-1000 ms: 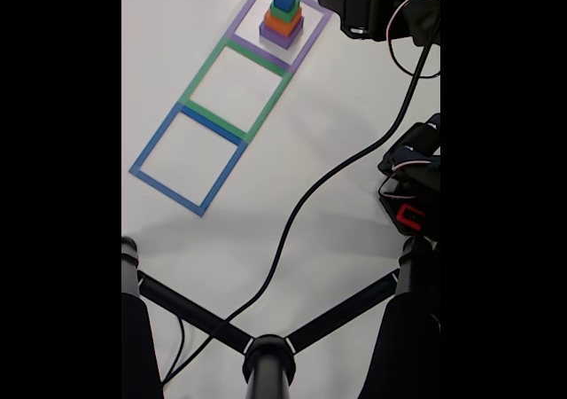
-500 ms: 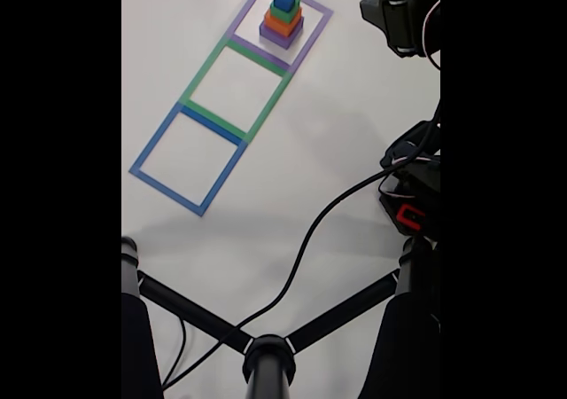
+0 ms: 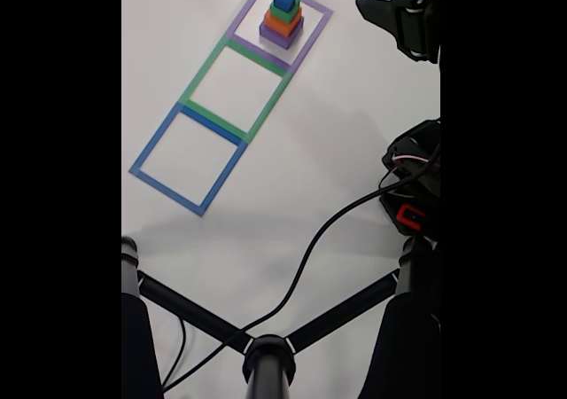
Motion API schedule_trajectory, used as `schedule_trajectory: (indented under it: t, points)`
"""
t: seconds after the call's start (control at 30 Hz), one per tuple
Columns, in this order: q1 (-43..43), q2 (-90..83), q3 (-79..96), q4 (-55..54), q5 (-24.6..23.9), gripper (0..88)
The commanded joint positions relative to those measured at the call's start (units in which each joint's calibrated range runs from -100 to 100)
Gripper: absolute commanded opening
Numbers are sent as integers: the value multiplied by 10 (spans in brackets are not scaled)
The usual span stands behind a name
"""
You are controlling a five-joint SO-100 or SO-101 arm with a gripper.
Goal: Tower of hanoi
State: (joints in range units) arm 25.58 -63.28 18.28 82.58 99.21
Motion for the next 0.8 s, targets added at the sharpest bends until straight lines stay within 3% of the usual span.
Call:
schedule_trajectory:
  t: [0.0, 0.1, 0.33, 0.57, 0.77]
  points:
    - [3, -7, 41, -52, 8, 125]
    - [-3, -17, 112, -112, 8, 124]
    - [-18, -6, 241, -271, 8, 251]
    - [-31, -11, 353, -362, 8, 247]
    - [-30, 8, 513, -595, 8, 244]
